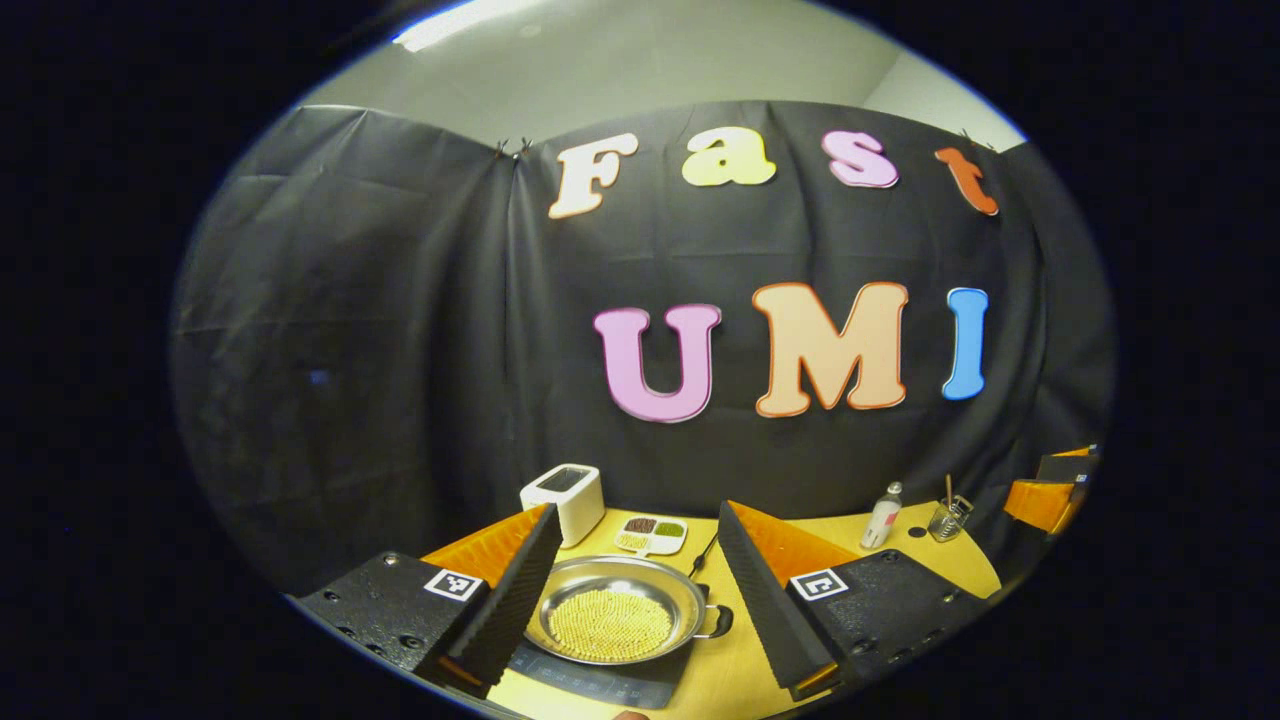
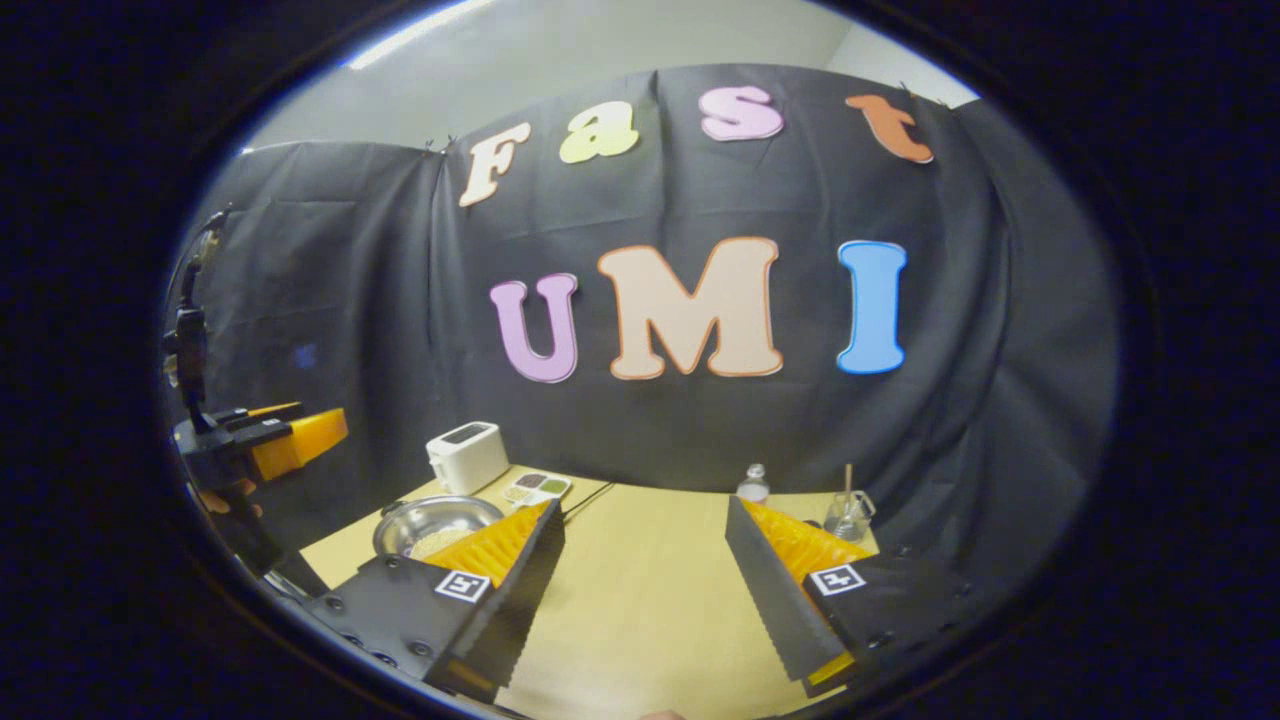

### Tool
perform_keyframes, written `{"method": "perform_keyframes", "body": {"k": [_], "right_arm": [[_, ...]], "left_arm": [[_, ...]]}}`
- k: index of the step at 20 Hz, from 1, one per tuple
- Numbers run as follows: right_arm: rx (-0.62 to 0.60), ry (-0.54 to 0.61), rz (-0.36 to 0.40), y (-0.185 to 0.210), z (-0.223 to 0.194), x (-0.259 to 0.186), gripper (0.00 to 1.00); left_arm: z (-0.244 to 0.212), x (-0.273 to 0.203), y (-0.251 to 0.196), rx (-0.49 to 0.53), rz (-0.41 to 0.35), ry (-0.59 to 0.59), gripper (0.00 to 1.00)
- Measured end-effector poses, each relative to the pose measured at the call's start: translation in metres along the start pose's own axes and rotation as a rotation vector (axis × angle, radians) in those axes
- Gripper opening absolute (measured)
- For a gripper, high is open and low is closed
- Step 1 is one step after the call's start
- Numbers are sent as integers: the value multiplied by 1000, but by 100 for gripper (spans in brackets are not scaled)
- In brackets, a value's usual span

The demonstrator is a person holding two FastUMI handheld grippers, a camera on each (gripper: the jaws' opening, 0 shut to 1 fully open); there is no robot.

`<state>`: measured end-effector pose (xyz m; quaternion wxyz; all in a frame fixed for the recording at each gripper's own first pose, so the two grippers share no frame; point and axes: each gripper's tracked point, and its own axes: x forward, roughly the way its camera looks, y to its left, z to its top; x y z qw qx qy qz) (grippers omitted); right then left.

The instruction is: First push the handle of the pot to place it horizontally, then grasp the pot with both hands and set it on the induction cooktop.

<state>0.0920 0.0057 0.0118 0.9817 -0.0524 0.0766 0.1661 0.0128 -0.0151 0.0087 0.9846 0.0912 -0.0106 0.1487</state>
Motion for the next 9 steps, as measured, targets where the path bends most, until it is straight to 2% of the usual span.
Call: {"method": "perform_keyframes", "body": {"k": [1,2,3,6,7,8,9], "right_arm": [[-2,-7,-14,-5,-2,-9,92],[-3,-15,-29,-10,-5,-14,99],[-3,-20,-47,-15,-6,-19,92],[8,-28,-100,-27,-13,-34,93],[19,-38,-122,-31,-14,-39,100],[27,-51,-138,-33,-14,-44,93],[37,-55,-148,-33,-17,-47,93]], "left_arm": [[-1,-5,-8,-2,-8,-8,96],[-3,-8,-14,-2,-17,-11,93],[-5,-12,-19,1,-26,-13,93],[-8,-17,-29,9,-43,-22,93],[-11,-18,-37,0,-62,-20,93],[-15,-19,-45,-12,-82,-11,93],[-21,-20,-49,-20,-98,3,95]]}}
